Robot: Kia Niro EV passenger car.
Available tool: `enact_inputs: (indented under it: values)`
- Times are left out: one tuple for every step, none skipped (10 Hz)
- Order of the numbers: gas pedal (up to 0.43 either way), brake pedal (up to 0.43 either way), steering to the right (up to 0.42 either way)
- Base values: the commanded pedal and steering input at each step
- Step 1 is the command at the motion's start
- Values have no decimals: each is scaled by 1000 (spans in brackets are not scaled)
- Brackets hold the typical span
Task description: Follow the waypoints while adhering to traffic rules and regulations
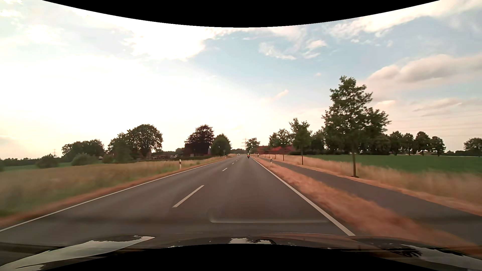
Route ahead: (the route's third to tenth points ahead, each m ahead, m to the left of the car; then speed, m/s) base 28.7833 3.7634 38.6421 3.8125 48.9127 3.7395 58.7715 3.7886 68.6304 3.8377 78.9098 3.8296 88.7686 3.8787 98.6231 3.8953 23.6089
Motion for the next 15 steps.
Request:
enact_inputs:
  values:
    - [118, 0, -1]
    - [118, 0, 0]
    - [118, 0, 0]
    - [118, 0, 0]
    - [118, 0, -1]
    - [110, 0, -1]
    - [98, 0, -1]
    - [87, 0, -2]
    - [87, 0, -3]
    - [67, 0, -3]
    - [47, 0, -3]
    - [47, 0, -3]
    - [47, 0, -4]
    - [28, 0, -4]
    - [0, 0, -4]
